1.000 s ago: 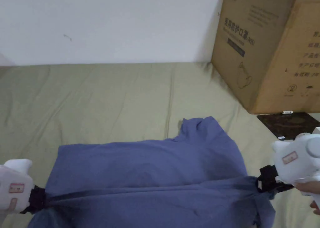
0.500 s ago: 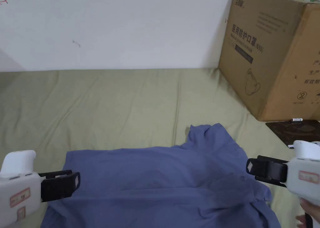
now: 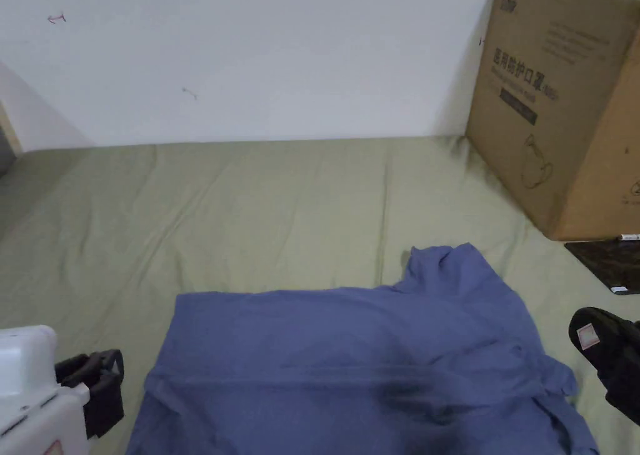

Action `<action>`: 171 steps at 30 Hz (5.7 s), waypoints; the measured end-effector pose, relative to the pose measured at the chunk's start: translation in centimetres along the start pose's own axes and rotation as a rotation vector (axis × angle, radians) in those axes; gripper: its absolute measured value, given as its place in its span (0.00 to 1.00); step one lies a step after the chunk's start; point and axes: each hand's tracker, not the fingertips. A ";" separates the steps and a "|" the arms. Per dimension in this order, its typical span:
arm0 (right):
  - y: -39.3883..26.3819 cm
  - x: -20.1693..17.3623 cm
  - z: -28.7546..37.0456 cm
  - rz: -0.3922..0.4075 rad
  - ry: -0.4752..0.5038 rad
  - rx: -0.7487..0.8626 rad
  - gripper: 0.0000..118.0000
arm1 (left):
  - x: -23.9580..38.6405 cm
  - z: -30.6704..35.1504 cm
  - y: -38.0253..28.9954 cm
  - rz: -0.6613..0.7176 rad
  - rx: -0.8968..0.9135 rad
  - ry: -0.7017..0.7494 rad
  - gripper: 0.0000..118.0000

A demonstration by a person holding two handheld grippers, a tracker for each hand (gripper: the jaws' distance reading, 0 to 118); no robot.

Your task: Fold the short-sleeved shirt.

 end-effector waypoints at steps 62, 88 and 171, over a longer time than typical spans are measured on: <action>-8.0 16.1 -6.3 -0.016 -0.246 -1.022 0.03 | -3.9 -4.4 -8.8 0.061 -0.410 -0.067 0.04; 3.3 1.8 -1.4 -0.146 0.058 0.005 0.00 | 6.2 5.5 3.0 -0.066 0.336 -0.237 0.00; -10.2 16.9 -12.0 -0.172 -0.263 -0.842 0.25 | -5.1 -12.1 -6.9 -0.094 -0.478 -0.187 0.46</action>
